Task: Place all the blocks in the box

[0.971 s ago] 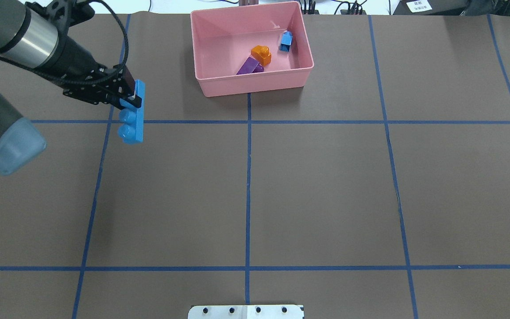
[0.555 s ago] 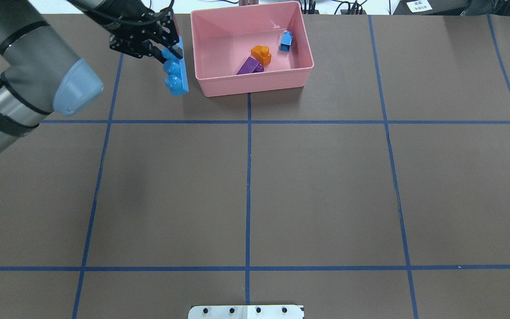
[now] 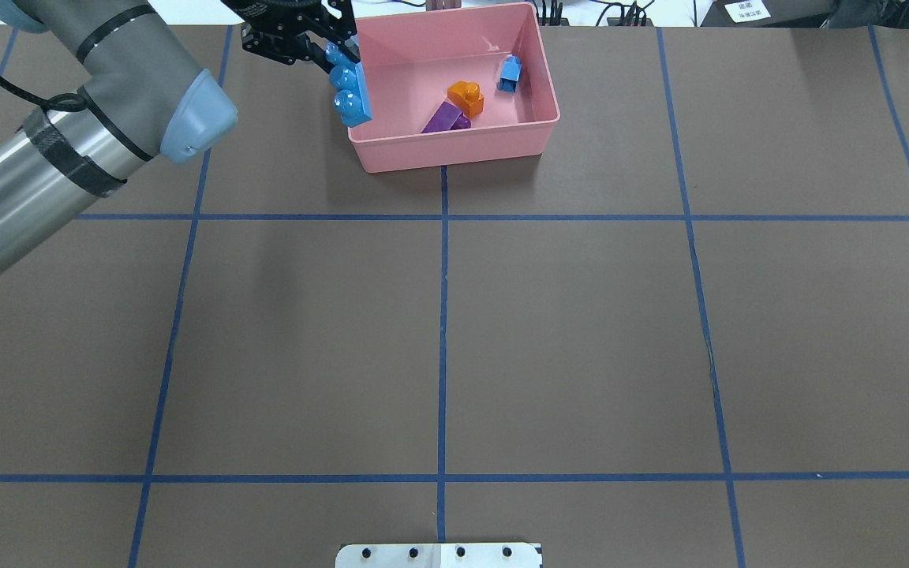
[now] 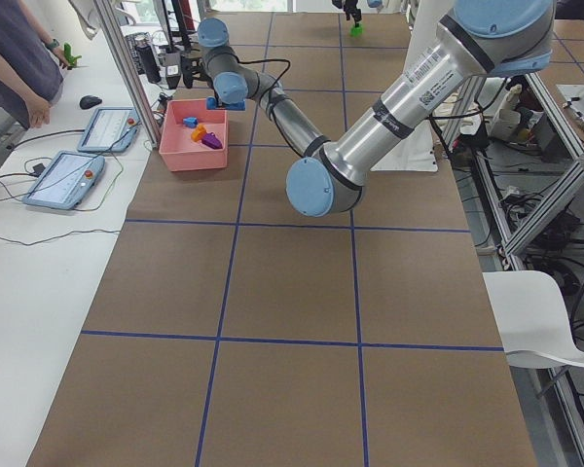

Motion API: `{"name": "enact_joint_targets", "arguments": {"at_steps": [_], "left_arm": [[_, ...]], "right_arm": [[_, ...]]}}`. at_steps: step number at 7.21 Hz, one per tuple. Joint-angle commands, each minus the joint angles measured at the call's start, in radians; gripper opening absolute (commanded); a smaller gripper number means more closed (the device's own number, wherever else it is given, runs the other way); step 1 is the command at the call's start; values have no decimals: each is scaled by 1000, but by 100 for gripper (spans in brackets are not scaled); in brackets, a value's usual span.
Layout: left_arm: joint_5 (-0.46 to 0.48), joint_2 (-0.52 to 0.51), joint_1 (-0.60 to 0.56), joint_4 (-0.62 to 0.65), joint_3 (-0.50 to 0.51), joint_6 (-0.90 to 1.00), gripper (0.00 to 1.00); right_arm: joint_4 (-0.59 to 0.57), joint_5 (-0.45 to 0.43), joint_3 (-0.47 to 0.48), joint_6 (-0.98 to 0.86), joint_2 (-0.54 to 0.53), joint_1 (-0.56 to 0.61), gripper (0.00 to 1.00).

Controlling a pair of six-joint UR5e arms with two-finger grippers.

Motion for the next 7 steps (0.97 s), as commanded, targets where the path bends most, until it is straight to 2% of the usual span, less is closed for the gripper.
{"name": "enact_joint_targets", "arguments": {"at_steps": [1, 2, 3, 4, 5, 6, 7], "left_arm": [[1, -2, 2, -11, 10, -1, 0], [39, -6, 3, -32, 34, -3, 0], [135, -36, 8, -134, 134, -19, 0], [146, -82, 8, -248, 268, -50, 0], [172, -115, 14, -299, 345, -53, 0], [274, -170, 70, -318, 418, -75, 0], [334, -196, 110, -354, 471, -93, 0]], "right_arm": [[0, 48, -11, 0, 0, -2, 100], [0, 52, -11, 1, 0, -3, 100], [0, 53, -11, 1, 2, -3, 98], [0, 56, -9, 1, 3, -3, 93], [-1, 61, -11, 3, 3, -3, 81], [-1, 62, -9, 3, 8, -3, 80], [-1, 62, -9, 3, 11, -3, 78]]}}
